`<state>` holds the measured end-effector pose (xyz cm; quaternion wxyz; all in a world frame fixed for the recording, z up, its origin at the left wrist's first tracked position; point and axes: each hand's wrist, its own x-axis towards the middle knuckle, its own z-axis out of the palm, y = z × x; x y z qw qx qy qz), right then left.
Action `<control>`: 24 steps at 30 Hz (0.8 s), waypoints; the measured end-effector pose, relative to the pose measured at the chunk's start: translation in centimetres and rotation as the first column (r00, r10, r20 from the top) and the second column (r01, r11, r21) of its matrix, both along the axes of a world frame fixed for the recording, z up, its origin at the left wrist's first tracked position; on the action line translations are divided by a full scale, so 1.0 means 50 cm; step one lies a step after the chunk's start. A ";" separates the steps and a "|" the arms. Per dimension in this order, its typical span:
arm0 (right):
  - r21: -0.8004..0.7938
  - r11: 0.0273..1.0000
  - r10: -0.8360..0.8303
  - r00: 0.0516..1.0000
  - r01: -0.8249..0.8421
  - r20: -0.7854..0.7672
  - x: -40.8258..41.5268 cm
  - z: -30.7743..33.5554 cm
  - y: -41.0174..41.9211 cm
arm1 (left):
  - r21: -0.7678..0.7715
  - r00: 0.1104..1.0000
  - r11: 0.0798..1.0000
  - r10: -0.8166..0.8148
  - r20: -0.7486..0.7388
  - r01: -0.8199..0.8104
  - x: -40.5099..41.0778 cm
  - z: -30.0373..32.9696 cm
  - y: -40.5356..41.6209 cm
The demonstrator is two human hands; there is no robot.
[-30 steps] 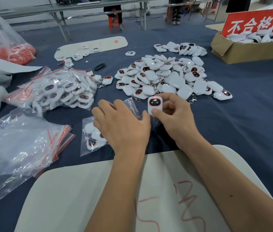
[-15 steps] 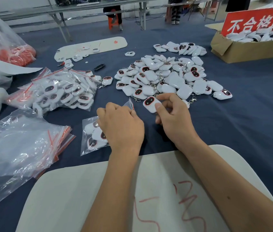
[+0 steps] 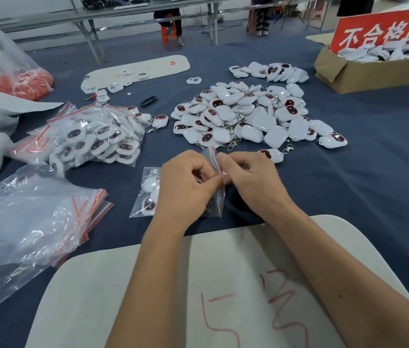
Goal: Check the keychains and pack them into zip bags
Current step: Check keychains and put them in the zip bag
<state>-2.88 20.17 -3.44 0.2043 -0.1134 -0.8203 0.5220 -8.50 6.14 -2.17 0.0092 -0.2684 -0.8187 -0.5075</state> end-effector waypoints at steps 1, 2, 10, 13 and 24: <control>-0.007 1.000 0.022 1.000 -0.022 0.014 0.000 0.000 0.002 | 0.004 1.000 1.000 -0.020 -0.004 0.020 0.002 -0.001 0.002; -0.019 0.999 0.036 0.999 -0.036 0.022 0.000 0.000 0.004 | -0.001 1.000 1.000 -0.028 -0.006 0.028 0.003 -0.002 0.004; 0.138 0.968 -0.203 0.978 0.208 -0.055 -0.005 -0.019 0.011 | 0.120 0.985 0.978 0.171 -0.012 -0.168 -0.004 -0.006 -0.003; 0.160 0.938 -0.280 0.944 0.308 -0.174 0.001 -0.014 0.007 | 0.164 0.965 0.951 0.263 0.017 -0.262 -0.007 -0.005 -0.004; 0.290 0.944 -0.059 0.944 0.159 -0.324 0.012 -0.007 -0.004 | 0.162 0.966 0.953 0.257 0.003 -0.254 0.004 -0.011 0.020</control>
